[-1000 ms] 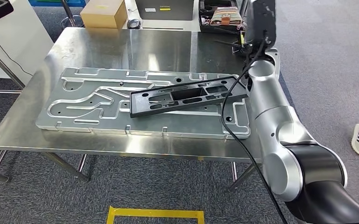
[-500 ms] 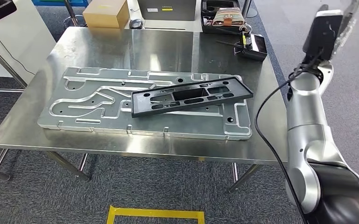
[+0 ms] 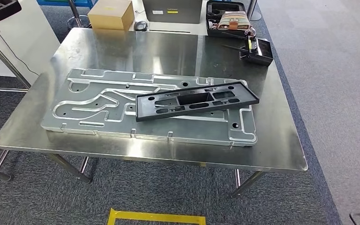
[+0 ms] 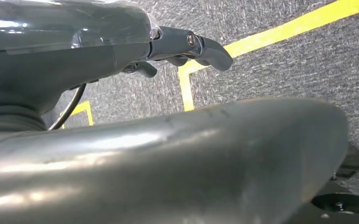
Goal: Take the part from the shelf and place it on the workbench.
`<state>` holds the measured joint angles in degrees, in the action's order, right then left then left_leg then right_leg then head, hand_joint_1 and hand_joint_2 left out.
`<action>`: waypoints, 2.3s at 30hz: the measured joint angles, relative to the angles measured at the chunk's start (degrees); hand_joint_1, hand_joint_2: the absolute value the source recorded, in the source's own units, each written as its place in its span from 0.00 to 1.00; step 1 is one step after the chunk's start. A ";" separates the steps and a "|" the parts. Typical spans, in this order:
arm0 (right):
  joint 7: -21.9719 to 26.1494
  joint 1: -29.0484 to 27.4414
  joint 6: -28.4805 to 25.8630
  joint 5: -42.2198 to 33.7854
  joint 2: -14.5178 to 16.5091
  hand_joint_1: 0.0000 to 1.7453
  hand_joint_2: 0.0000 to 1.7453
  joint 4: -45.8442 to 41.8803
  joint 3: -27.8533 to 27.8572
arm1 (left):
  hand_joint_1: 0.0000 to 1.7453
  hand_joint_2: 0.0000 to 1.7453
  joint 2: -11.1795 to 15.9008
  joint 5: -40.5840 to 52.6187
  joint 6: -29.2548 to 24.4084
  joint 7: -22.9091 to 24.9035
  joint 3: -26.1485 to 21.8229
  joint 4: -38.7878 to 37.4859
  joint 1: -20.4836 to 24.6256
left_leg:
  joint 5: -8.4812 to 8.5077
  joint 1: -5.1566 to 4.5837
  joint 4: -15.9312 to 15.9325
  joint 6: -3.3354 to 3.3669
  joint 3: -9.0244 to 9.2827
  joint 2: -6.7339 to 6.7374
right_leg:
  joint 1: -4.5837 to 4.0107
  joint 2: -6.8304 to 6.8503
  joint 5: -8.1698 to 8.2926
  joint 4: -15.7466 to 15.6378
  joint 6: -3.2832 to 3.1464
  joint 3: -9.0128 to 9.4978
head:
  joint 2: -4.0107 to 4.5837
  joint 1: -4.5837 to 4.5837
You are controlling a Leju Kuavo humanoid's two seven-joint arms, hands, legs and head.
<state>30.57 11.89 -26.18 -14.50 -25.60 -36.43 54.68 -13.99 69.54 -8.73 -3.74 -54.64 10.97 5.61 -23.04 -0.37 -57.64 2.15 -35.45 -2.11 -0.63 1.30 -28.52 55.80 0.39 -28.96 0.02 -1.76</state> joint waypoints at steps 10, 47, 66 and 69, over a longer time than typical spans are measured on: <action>-7.31 -6.94 -13.69 15.22 10.51 0.00 0.00 15.82 19.46 | 0.00 0.00 -0.26 1.33 -0.02 -1.46 -0.28 0.00 0.20 | -0.44 0.06 0.14 -0.30 0.74 1.08 | 0.07 -1.02 -0.30 0.05 -0.41 0.25 | 0.00 0.00; -35.52 -4.92 3.37 66.16 34.20 0.00 0.00 25.12 18.74 | 0.00 0.00 0.82 3.75 1.08 2.35 0.83 0.00 0.71 | -0.46 0.00 0.17 -0.54 0.90 1.17 | 0.17 -1.11 -0.42 0.17 -0.62 0.37 | 0.00 -0.01; -38.81 -5.16 12.14 75.05 34.66 0.00 0.00 25.43 6.26 | 0.00 0.00 0.91 4.27 2.60 3.56 1.44 0.00 1.27 | -0.63 0.16 0.90 0.73 1.57 -0.43 | 1.61 -1.33 -6.08 14.25 1.54 -6.33 | 0.00 -0.01; -38.75 -5.26 12.47 75.11 34.63 0.00 0.00 25.42 5.93 | 0.00 0.00 0.85 4.44 2.68 4.04 1.47 0.00 1.23 | -0.74 0.14 0.35 -0.07 1.49 -1.79 | 1.74 -3.15 -0.81 3.08 1.19 -1.17 | 0.00 -0.01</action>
<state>-8.18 6.63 -13.70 60.61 9.03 -11.01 60.61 -13.14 73.98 -6.05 0.30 -53.17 10.97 6.84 -23.78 -0.23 -57.29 2.08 -33.96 -3.90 1.11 -1.85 -29.33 58.88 1.58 -30.13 0.02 -1.77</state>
